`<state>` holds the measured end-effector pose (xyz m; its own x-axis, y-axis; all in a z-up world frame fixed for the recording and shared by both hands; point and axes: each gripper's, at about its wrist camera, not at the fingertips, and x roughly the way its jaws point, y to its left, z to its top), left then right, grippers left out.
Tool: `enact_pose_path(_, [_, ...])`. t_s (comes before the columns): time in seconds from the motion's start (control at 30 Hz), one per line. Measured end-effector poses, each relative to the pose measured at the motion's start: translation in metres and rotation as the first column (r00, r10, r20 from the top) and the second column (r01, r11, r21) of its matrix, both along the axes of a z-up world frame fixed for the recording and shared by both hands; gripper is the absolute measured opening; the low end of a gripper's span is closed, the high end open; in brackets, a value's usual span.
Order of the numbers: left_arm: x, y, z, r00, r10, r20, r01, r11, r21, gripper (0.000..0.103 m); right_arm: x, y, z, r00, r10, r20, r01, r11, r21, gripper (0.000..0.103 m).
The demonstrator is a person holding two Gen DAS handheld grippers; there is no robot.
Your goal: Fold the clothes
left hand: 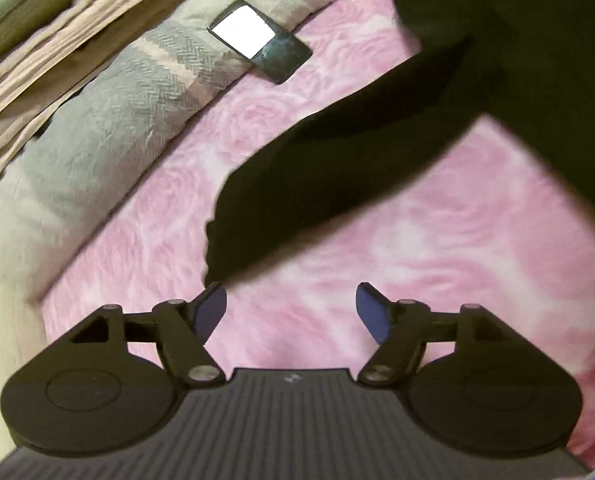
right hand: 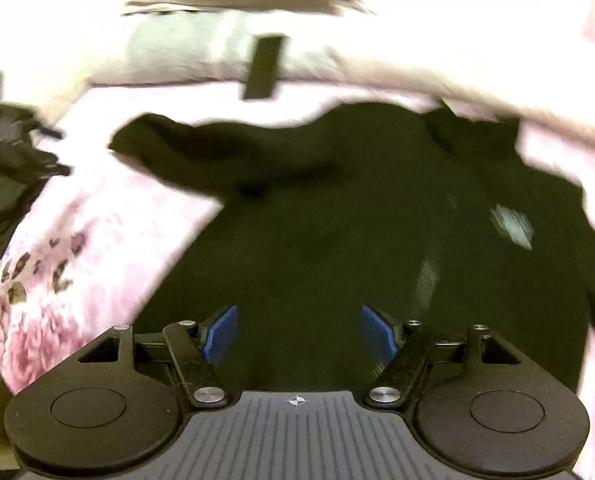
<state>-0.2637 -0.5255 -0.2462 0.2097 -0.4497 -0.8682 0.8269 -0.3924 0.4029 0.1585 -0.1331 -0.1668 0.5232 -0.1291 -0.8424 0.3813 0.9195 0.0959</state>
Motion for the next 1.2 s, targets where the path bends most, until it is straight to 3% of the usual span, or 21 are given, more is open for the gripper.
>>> enact_pose_path(0.17, [0.040,-0.054,-0.045,0.980,-0.199,0.026,0.198,0.980,0.026,0.067,0.075,0.024,-0.025,0.998,-0.045,-0.046,0.044,0.999,-0.021,0.072])
enact_pose_path(0.2, [0.046,-0.062,-0.052,0.971,-0.237,0.034,0.236,0.971,0.032,0.057,0.085,0.026,-0.031,0.997,-0.056,-0.058,0.056,0.998,-0.012,0.072])
enact_pose_path(0.23, [0.050,-0.069,-0.058,0.967,-0.255,0.019,0.254,0.966,0.056,0.024,0.095,0.029,-0.037,0.995,-0.068,-0.070,0.068,0.998,-0.004,0.072])
enact_pose_path(0.27, [0.054,-0.076,-0.064,0.964,-0.267,-0.003,0.266,0.960,0.086,0.014,0.104,0.030,-0.044,0.994,-0.076,-0.085,0.076,0.997,0.007,0.072])
enact_pose_path(0.3, [0.057,-0.080,-0.063,0.963,-0.270,-0.025,0.271,0.958,0.097,0.011,0.112,0.030,-0.050,0.992,-0.080,-0.101,0.083,0.996,0.020,0.072])
enact_pose_path(0.4, [0.068,-0.073,-0.035,0.967,-0.243,-0.073,0.248,0.966,0.077,0.008,0.132,0.033,-0.060,0.987,-0.082,-0.134,0.089,0.995,0.044,0.072])
enact_pose_path(0.53, [0.090,-0.055,0.014,0.988,-0.119,-0.097,0.130,0.984,0.122,0.007,0.149,0.044,-0.052,0.989,-0.054,-0.138,0.059,0.998,0.027,0.072])
enact_pose_path(0.63, [0.105,-0.042,0.025,0.994,-0.012,-0.108,0.030,0.986,0.165,0.008,0.160,0.049,-0.046,0.992,-0.038,-0.121,0.042,0.999,0.025,0.072])
enact_pose_path(0.77, [0.126,-0.023,0.041,0.985,0.130,-0.116,-0.102,0.969,0.224,0.012,0.170,0.054,-0.047,0.994,-0.027,-0.110,0.032,0.998,0.045,0.072])
enact_pose_path(0.87, [0.129,-0.022,0.026,0.985,0.156,-0.070,-0.138,0.968,0.208,0.013,0.172,0.056,-0.054,0.993,-0.030,-0.118,0.037,0.998,0.059,0.072])
enact_pose_path(1.0, [0.129,-0.016,0.012,0.972,0.187,-0.139,-0.156,0.965,0.211,0.032,0.168,0.056,-0.061,0.989,-0.043,-0.139,0.054,0.996,0.076,0.072])
enact_pose_path(1.07, [0.122,-0.008,0.010,0.969,0.161,-0.187,-0.119,0.968,0.219,0.048,0.163,0.058,-0.064,0.988,-0.047,-0.146,0.060,0.995,0.085,0.072])
enact_pose_path(1.1, [0.120,-0.006,0.006,0.971,0.143,-0.192,-0.100,0.971,0.218,0.062,0.161,0.060,-0.065,0.988,-0.047,-0.150,0.061,0.994,0.093,0.072])
enact_pose_path(1.2, [0.122,-0.004,-0.011,0.972,0.134,-0.193,-0.092,0.973,0.211,0.066,0.157,0.069,-0.070,0.987,-0.034,-0.159,0.054,0.991,0.123,0.072])
